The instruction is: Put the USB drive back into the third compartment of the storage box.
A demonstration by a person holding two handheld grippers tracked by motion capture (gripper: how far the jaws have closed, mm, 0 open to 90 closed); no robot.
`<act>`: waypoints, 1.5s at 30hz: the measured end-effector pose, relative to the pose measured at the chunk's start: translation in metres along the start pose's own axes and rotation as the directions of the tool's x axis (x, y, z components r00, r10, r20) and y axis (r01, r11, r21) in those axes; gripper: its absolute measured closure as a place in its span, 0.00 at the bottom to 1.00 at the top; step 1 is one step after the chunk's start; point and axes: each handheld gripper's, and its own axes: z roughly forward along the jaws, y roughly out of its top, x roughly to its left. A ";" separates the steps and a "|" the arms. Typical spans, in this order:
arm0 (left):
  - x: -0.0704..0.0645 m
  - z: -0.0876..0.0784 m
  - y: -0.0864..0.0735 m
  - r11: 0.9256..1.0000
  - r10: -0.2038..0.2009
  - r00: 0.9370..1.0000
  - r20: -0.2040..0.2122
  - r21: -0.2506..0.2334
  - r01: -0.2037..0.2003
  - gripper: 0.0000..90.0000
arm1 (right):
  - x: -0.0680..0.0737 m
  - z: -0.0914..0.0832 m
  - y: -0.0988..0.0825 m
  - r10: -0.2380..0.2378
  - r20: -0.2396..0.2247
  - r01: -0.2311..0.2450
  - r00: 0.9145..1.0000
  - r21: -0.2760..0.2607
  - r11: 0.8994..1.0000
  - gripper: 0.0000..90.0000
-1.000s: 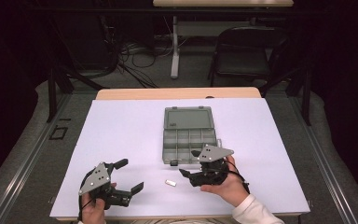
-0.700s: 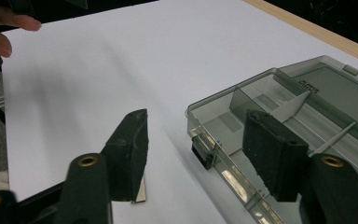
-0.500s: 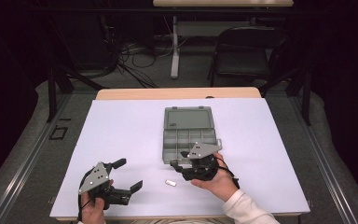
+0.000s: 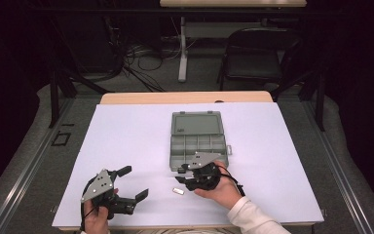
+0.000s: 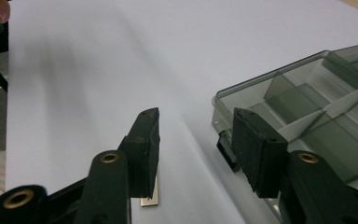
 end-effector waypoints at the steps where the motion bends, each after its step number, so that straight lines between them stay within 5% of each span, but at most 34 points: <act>1: 0.000 0.000 0.000 1.000 -0.001 1.000 0.001 0.000 0.001 0.04 | 0.001 0.001 -0.001 -0.002 -0.003 0.002 1.000 0.004 1.000 0.60; 17: 0.000 0.000 0.000 1.000 -0.003 1.000 0.004 0.009 0.002 0.04 | 0.012 0.012 -0.017 0.020 -0.071 -0.016 0.997 0.054 0.998 0.66; 45: 0.001 0.000 0.000 1.000 -0.008 1.000 0.010 0.007 0.008 0.04 | 0.021 0.031 -0.033 0.043 -0.075 -0.036 0.996 0.098 0.995 0.78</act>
